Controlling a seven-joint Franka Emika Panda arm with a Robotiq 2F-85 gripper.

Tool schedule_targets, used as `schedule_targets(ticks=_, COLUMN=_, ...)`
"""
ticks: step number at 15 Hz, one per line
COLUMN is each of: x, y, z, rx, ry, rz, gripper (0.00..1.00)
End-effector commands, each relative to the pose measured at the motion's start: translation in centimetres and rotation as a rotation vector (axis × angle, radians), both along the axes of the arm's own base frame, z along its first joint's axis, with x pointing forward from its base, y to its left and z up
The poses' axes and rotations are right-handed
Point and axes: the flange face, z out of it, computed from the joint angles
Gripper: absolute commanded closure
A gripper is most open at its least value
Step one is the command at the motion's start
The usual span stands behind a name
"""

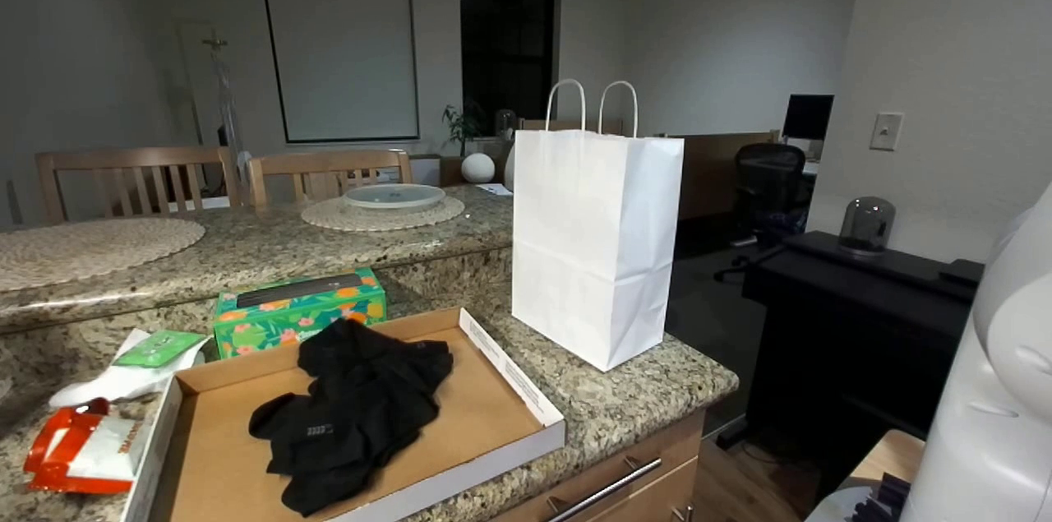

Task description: Place the black socks inside the white paper bag

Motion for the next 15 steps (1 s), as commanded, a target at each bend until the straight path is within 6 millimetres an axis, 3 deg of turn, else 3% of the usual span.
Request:
schedule_targets(ticks=1, x=-0.8, y=-5.7, z=-2.7, rx=0.001, ry=0.034, rz=0.036, gripper=0.97)
schedule_targets(ticks=4, x=-0.8, y=-9.0, z=-7.0, rx=-0.024, ry=0.104, rz=0.104, gripper=0.97)
schedule_targets(ticks=8, x=-1.1, y=-11.0, z=-13.4, rx=-0.052, ry=0.228, rz=0.205, gripper=0.97)
schedule_targets(ticks=12, x=-1.8, y=-10.5, z=-18.6, rx=-0.111, ry=0.335, rz=0.294, gripper=0.97)
schedule_targets(ticks=15, x=-1.9, y=-9.3, z=-20.2, rx=-0.149, ry=0.335, rz=0.345, gripper=0.97)
